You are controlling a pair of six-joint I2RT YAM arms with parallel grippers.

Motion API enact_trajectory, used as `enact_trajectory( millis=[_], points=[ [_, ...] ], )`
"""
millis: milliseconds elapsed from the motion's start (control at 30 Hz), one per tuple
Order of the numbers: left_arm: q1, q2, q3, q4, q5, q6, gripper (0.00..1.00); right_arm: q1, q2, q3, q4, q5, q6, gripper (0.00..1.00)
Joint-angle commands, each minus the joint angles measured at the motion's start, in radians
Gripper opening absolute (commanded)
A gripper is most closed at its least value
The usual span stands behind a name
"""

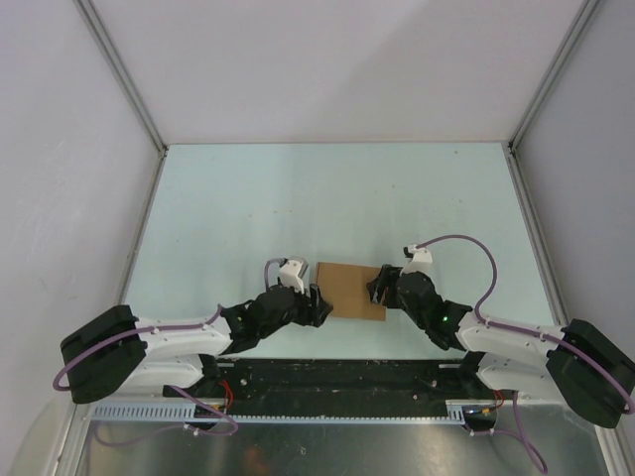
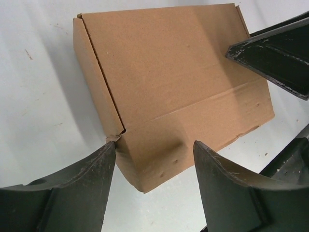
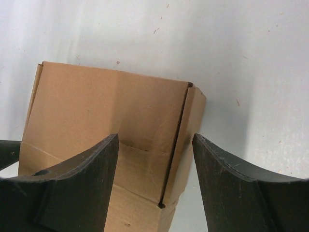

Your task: Fold the paper box

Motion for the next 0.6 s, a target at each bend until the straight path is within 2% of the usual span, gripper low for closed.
enact_trajectory(
  millis=[0, 100, 567],
  points=[
    [-0.006, -0.004, 0.035, 0.05, 0.032, 0.014, 0.69, -0.005, 0.003, 0.022, 0.039, 0.004, 0.005, 0.68],
    [-0.008, -0.007, 0.035, 0.053, 0.036, 0.012, 0.64, -0.005, 0.001, 0.021, 0.037, 0.002, 0.003, 0.68],
    [-0.008, 0.023, 0.038, 0.066, 0.036, 0.02, 0.54, -0.005, -0.002, 0.017, 0.031, 0.001, 0.002, 0.68]
  ],
)
